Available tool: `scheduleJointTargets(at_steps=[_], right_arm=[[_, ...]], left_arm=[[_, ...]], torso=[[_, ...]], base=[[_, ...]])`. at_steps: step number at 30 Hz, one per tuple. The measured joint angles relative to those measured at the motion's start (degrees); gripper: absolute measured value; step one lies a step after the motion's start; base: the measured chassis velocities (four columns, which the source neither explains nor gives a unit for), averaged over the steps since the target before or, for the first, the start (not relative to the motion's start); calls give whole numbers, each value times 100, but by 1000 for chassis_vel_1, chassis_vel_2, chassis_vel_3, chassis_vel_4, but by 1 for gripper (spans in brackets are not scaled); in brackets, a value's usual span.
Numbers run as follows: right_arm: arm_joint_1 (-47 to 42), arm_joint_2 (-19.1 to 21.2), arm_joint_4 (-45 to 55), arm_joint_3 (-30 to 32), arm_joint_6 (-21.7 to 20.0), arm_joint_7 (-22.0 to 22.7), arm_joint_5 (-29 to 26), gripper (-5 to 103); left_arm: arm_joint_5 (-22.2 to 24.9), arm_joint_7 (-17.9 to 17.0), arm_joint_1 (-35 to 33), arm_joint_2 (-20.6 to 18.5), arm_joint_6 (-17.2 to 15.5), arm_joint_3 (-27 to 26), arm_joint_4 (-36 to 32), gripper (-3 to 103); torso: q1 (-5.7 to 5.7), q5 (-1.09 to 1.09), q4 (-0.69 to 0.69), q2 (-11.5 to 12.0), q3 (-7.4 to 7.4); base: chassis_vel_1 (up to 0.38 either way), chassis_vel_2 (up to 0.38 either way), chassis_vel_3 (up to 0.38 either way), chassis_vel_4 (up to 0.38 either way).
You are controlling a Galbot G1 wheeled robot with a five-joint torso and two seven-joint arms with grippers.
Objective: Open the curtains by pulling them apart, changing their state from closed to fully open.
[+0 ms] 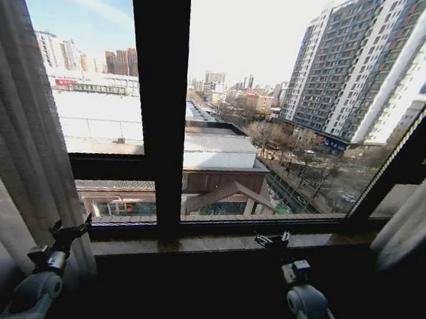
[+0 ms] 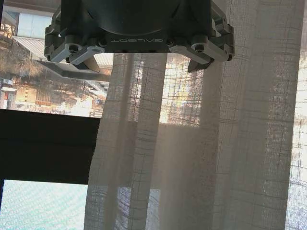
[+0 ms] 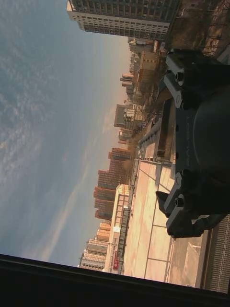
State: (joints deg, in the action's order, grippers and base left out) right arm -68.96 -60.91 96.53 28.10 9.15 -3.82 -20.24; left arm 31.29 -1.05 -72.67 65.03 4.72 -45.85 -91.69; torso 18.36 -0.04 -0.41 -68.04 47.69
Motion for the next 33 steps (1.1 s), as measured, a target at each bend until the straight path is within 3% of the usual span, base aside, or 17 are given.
scheduleJointTargets(at_steps=[33], right_arm=[[0,0,0,-1,0,-1,0,100]], left_arm=[[0,0,0,-1,0,-1,0,100]], torso=[[0,4,-2,0,0]], base=[[0,0,0,0]])
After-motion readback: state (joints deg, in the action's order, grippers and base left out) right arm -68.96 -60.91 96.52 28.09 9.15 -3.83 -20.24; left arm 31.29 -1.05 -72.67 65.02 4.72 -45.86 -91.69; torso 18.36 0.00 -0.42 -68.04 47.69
